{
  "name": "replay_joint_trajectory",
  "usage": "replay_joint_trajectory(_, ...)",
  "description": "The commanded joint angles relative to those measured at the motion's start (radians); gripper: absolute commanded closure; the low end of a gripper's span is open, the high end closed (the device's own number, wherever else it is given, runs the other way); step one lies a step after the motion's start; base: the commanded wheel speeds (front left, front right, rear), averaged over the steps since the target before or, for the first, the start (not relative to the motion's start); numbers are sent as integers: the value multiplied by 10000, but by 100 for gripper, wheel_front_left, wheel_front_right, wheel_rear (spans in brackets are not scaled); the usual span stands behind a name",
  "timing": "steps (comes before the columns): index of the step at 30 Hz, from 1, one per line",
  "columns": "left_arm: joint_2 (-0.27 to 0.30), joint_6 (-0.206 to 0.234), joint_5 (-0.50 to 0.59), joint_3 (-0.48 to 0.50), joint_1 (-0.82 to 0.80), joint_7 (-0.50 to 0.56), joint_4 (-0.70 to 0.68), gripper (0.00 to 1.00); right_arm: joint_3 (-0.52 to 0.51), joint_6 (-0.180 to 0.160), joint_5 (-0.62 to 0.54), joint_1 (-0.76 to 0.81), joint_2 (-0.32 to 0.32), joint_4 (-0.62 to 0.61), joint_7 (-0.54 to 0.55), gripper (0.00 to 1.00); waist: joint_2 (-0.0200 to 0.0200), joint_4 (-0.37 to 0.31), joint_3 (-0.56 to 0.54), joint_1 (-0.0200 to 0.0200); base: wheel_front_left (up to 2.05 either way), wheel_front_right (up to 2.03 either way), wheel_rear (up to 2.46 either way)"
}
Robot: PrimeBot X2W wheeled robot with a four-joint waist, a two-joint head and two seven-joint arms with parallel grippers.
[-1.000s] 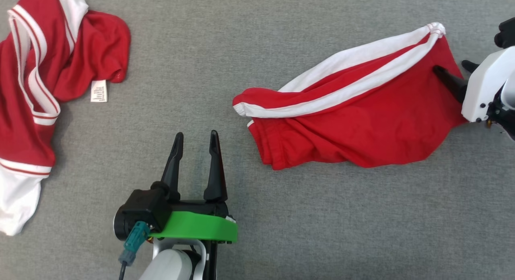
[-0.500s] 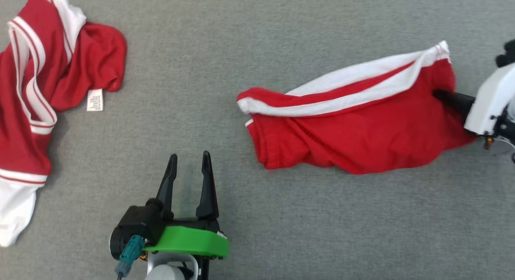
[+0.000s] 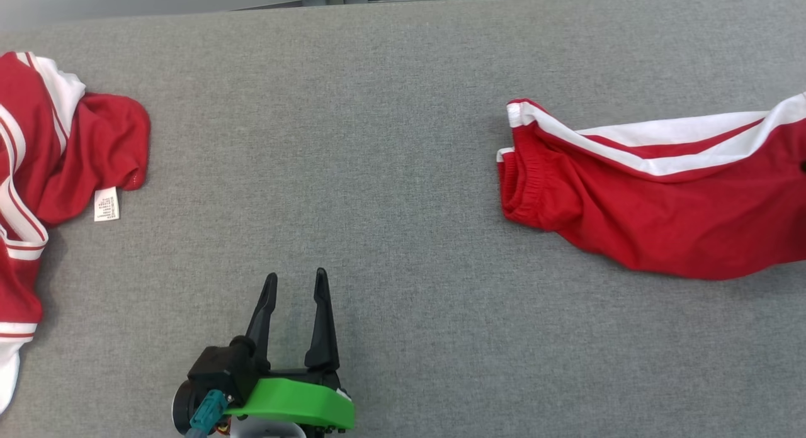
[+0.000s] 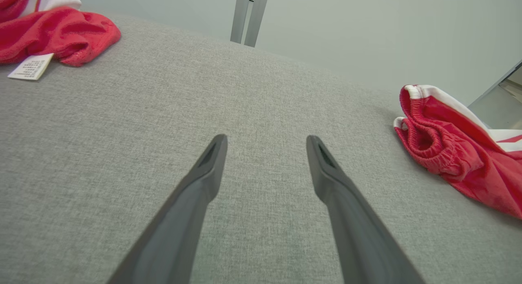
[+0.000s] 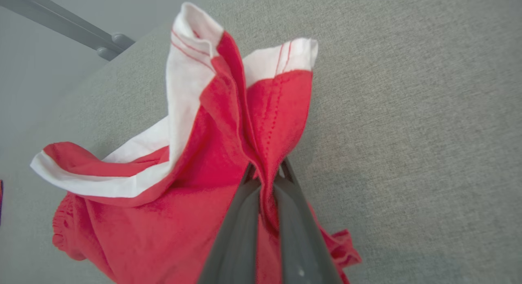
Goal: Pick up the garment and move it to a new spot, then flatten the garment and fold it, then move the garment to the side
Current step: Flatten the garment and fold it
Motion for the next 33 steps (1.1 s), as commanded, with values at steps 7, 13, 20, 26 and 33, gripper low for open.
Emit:
replay_joint_trajectory(7, -56, -22, 45, -86, 187, -34, 111, 0, -284, 2, -664, -347, 1034, -1063, 631, 100, -1, -103, -77, 0, 0, 0, 0)
replay_joint_trajectory(13, -123, -71, 107, -200, 66, -34, 234, 0, 450, 2, -1490, -511, 2926, -2918, 1880, 100, -1, -94, -87, 0, 0, 0, 0)
replay_joint_trajectory(20, -146, -145, 181, -172, -67, -34, 391, 0, 1245, 2, -3009, -284, 4584, -4022, 2468, 100, -1, 121, -59, 0, 0, 0, 0)
replay_joint_trajectory(26, -207, -225, 155, -213, 17, -34, 560, 0, 1491, 2, -4068, -200, 4999, -3834, 2088, 100, -1, 323, -149, 0, 0, 0, 0)
replay_joint_trajectory(33, -262, -302, 197, -168, 141, -34, 666, 0, 1514, 2, -4850, -127, 4852, -3398, 1352, 100, -1, 387, -256, 0, 0, 0, 0)
